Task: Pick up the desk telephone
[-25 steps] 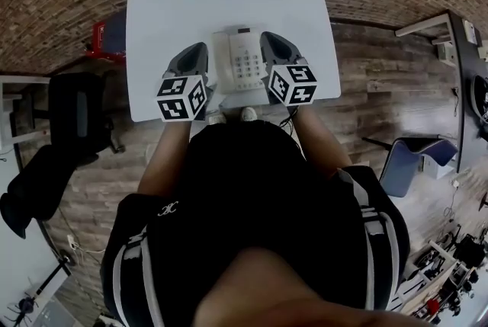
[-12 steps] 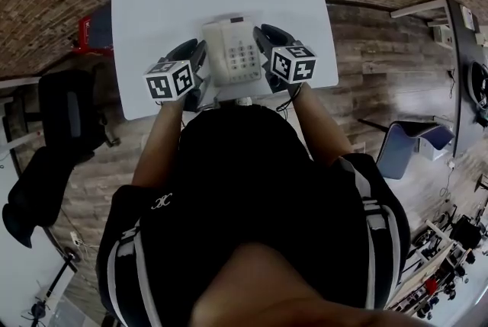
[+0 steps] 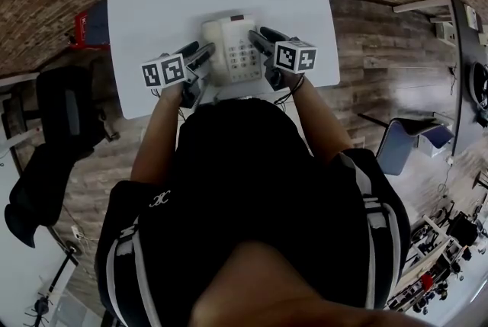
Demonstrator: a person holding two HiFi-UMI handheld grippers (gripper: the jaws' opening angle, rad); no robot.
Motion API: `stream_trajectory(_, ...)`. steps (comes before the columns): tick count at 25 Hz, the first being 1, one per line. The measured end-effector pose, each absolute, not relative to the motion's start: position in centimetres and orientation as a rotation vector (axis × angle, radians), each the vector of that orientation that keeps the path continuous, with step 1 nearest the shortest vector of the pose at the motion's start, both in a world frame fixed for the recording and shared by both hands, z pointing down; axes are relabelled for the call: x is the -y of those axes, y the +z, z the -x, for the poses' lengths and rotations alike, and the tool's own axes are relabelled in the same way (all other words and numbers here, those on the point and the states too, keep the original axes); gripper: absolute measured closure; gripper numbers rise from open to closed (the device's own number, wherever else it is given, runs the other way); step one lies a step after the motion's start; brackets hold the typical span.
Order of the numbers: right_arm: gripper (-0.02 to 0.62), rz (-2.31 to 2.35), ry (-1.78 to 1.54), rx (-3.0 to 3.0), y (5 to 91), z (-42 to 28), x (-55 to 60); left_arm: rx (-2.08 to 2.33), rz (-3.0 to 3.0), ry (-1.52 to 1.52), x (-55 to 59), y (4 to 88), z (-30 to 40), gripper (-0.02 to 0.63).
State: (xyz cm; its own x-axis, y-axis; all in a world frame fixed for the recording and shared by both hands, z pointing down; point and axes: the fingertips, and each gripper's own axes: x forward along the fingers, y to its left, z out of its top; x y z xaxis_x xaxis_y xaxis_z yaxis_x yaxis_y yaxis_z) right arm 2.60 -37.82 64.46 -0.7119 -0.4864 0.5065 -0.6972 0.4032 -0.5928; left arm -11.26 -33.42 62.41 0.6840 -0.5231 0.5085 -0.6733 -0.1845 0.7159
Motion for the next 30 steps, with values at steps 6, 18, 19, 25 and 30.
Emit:
stream_trajectory(6,0.396,-1.001,1.359,2.351,66.3,-2.8,37.6,0.866,-1.769,0.158,32.7,65.2,11.0,0.304)
stream_trajectory(18,0.38,-0.833,1.669,2.26,68.6,-1.9,35.7,0.708,-1.716,0.139,31.3,66.4,9.6,0.282)
stream_trajectory(19,0.38,-0.81,1.68,2.257,68.7,-1.7,35.4,0.698,-1.71,0.138,31.2,66.5,9.4,0.281)
stream_trajectory(25,0.379,-0.792,1.721,2.23,68.9,-1.3,35.0,0.636,-1.668,0.109,30.6,67.3,8.9,0.261)
stream_trajectory(30,0.38,-0.789,1.732,2.214,69.1,-1.3,35.2,0.57,-1.624,0.054,30.6,67.5,8.3,0.252)
